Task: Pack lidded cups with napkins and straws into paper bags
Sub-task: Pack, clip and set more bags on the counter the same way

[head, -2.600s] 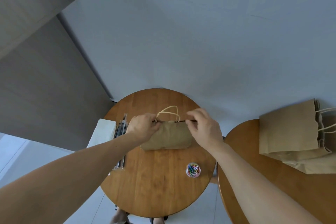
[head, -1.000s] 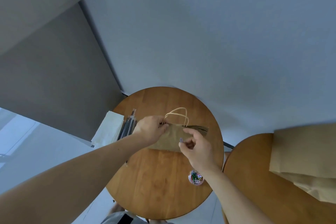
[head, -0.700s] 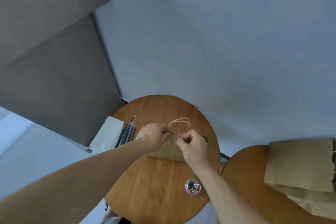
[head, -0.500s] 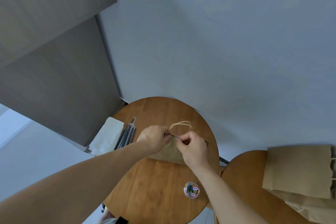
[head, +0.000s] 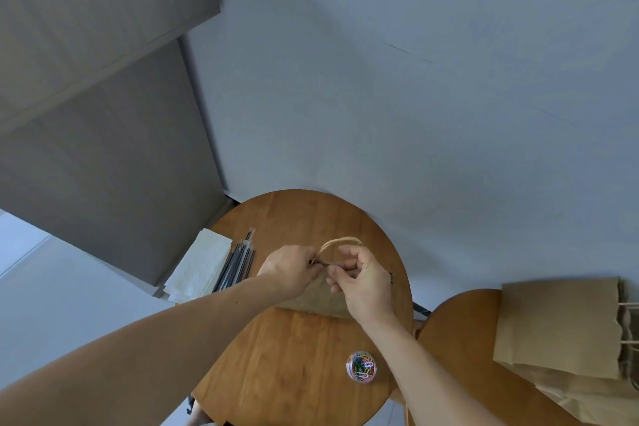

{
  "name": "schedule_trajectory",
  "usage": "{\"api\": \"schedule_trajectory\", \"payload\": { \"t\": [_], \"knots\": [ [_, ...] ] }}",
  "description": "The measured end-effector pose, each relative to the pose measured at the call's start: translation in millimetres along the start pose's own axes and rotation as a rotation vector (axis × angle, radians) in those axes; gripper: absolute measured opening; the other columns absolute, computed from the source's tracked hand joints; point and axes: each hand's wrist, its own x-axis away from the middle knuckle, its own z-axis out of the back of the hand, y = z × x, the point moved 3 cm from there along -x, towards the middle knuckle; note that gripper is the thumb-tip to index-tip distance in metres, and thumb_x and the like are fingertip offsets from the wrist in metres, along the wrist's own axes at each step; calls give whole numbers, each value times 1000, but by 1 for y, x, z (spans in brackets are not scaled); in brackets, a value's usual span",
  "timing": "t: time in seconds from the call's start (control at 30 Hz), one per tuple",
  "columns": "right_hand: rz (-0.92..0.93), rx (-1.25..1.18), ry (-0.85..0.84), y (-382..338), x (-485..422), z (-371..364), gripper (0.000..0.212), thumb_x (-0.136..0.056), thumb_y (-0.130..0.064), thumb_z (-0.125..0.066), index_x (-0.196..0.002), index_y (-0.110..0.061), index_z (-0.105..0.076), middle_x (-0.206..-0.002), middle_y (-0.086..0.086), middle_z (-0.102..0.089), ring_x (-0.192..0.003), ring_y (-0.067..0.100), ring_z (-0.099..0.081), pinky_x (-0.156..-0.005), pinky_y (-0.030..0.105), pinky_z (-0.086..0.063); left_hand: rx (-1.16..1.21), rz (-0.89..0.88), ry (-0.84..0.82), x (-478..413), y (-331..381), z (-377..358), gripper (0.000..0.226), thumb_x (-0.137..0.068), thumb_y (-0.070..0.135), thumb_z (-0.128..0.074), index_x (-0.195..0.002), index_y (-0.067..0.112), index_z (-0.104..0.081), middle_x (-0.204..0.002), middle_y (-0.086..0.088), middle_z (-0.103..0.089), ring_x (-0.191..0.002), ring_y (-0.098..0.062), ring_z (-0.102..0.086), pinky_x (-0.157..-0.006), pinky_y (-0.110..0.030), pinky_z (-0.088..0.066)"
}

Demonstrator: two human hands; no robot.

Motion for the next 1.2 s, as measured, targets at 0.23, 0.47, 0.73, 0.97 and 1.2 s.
{"api": "schedule_trajectory", "payload": {
  "t": [0.23,0.47,0.73,0.97,1.2],
  "knots": [
    [127,160,7,8,-6,2,16,-88,-7,-72,-91,-22,-70,-70,-11,-71,-64,4,-69,-62,24,-58,8,-37,38,2,-3,-1,19,-97,35,-54,-110,29,-66,-98,5,-71,-91,-17,-65,-78,-34,-52],
    [167,211,33,6,-16,4,11,-90,-9,-69,-97,-18,-71,-85,-8,-73,-70,5,-70,-65,19,-55,1,-68,19,1,-5,0,20,-99,37,-50,-105,26,-65,-91,3,-69,-84,-18,-63,-69,-32,-48],
    [174,280,-21,3,-23,-2,10,-92,-12,-67,-93,-22,-71,-79,-11,-71,-53,3,-63,-61,19,-54,7,-55,20,-1,-5,1,19,-98,36,-48,-101,27,-65,-88,4,-69,-81,-17,-62,-66,-32,-46],
    [235,389,-13,2,-29,-4,8,-91,-15,-68,-95,-21,-72,-80,-14,-68,-61,1,-60,-66,24,-55,-10,-93,18,-2,-1,3,17,-99,32,-47,-99,27,-64,-88,3,-68,-82,-19,-61,-65,-31,-40],
    [305,567,-31,9,-30,-5,10,-92,-21,-66,-100,-18,-72,-89,-2,-74,-80,18,-69,-70,35,-56,42,-91,26,-4,1,3,14,-97,29,-49,-89,29,-61,-79,10,-61,-76,-15,-58,-60,-28,-34]
  ]
}}
